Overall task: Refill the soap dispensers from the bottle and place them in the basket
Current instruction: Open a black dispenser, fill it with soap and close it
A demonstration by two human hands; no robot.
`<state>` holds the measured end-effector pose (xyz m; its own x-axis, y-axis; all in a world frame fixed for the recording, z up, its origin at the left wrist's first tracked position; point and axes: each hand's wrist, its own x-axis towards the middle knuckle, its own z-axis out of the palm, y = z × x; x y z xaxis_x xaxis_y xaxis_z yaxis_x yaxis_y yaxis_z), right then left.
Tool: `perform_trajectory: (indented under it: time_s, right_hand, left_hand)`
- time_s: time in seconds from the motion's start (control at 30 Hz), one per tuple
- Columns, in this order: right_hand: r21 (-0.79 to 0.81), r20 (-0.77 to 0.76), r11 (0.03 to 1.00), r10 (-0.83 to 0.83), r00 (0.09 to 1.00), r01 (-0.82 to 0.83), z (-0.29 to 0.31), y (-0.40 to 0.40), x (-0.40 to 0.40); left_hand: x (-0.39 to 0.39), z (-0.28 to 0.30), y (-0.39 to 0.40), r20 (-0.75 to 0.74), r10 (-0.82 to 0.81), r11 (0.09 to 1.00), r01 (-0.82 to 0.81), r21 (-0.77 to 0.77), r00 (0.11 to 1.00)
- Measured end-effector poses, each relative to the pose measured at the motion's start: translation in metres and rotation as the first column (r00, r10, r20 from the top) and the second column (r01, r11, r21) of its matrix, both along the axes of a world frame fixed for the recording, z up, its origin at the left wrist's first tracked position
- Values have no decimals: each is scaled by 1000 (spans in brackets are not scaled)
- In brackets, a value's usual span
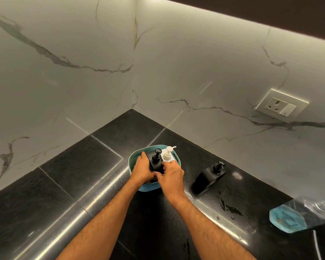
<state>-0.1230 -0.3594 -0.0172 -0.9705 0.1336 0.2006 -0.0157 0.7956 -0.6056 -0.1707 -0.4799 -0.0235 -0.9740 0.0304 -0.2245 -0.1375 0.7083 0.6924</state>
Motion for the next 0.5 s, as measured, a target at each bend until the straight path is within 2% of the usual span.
perform_trajectory:
  time_s: [0.17, 0.5]
  right_hand:
    - [12, -4, 999, 38, 999, -38, -3, 1, -1]
    - [18, -17, 997, 79, 997, -79, -4, 4, -1]
  left_hand:
    - [6, 5, 3, 2, 26, 999, -26, -25, 1000]
    - [10, 10, 3, -16, 60, 998, -60, 23, 998]
